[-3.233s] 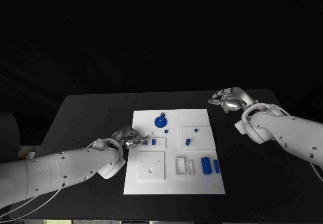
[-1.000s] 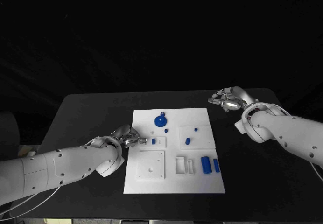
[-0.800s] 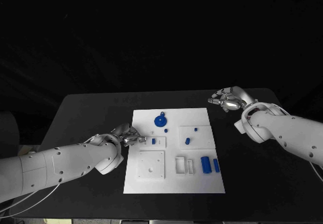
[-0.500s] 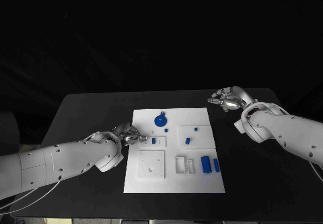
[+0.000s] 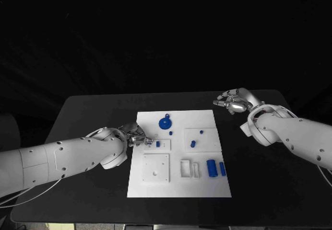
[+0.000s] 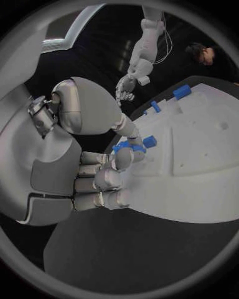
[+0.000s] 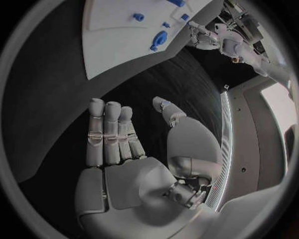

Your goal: Assemble the parts on the task board

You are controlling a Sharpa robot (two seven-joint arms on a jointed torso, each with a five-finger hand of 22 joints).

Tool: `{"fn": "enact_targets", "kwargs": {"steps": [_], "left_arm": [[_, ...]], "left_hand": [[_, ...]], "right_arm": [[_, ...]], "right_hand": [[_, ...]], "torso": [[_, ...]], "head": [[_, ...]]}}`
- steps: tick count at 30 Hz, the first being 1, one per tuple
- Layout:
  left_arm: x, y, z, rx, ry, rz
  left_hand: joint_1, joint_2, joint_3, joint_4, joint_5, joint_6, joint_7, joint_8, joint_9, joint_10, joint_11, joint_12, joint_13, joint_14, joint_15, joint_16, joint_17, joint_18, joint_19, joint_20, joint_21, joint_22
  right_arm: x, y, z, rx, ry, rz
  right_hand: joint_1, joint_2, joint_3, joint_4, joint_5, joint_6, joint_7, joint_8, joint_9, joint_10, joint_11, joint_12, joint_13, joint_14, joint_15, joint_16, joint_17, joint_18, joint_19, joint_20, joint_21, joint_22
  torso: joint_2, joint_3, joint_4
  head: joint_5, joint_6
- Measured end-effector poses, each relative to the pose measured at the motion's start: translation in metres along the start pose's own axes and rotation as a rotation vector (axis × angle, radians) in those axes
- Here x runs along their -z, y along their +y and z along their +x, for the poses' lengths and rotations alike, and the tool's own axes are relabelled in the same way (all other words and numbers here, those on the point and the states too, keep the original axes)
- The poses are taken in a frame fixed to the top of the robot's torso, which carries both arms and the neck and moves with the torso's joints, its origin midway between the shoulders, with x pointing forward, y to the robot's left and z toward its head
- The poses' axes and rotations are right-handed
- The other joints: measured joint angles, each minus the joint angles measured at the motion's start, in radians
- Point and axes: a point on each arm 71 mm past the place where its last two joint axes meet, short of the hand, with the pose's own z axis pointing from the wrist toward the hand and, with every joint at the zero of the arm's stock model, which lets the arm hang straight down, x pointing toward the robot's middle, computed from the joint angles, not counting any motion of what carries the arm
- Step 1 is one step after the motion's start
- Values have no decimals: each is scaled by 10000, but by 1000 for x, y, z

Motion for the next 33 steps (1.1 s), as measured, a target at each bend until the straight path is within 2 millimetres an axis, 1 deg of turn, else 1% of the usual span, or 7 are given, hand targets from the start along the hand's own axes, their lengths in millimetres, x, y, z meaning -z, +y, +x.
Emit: {"fn": "enact_targets", "kwargs": {"steps": [6, 19, 24, 33], "left_arm": [[-2, -3, -2, -565, -34, -61], [-2, -8, 2, -1880, 144, 67], [-3, -12, 5, -2184, 153, 183], [-3, -15, 6, -2412, 82, 314]], "left_hand": [[1, 1, 0, 0, -2, -1, 0, -1, 4, 0, 0, 0, -1, 1, 1, 0, -1, 0, 0, 0, 0, 0], [28, 27, -1, -1, -43, -1, -1, -38, 1, 0, 0, 0, 7, 19, 18, 0, -3, -1, 0, 0, 0, -2], [28, 27, -1, -1, -79, -1, -1, -42, -3, 0, 0, 0, 15, 21, 20, 0, -3, -2, 0, 0, 39, -2], [66, 66, -2, -2, -117, -2, -1, -74, 7, 0, 0, 0, 16, 38, 37, 0, -4, -9, 0, 0, 39, -3]], "right_arm": [[0, 0, 0, -3, 4, -4], [0, 1, 1, -10, 13, -16], [0, 1, 1, -15, 19, -24], [0, 2, 1, -21, 27, -33]], "right_hand": [[0, 0, 0, 0, 0, 2, -3, 0, 0, 0, 0, 0, -11, 0, 0, 0, 0, 0, 0, 0, 0, 10], [0, 0, 0, 0, 0, 10, -13, 0, 1, 0, 0, 0, -11, 28, -26, 0, -1, 0, 0, 0, 0, 8], [0, 0, 0, 0, 0, 20, -6, 0, 1, 0, 0, 0, -11, 28, -26, 0, -1, 0, 0, 0, 0, 9], [0, 0, 0, 0, 0, 37, 4, 0, -8, 0, 0, 0, -21, 27, -25, 0, 8, 0, 0, 0, 0, 18]], "torso": [[-1, 5, 0], [-4, 7, 10], [-4, 4, 11], [-4, -6, 13]], "head": [[10, -8], [32, -32], [52, -54], [65, -48]]}}
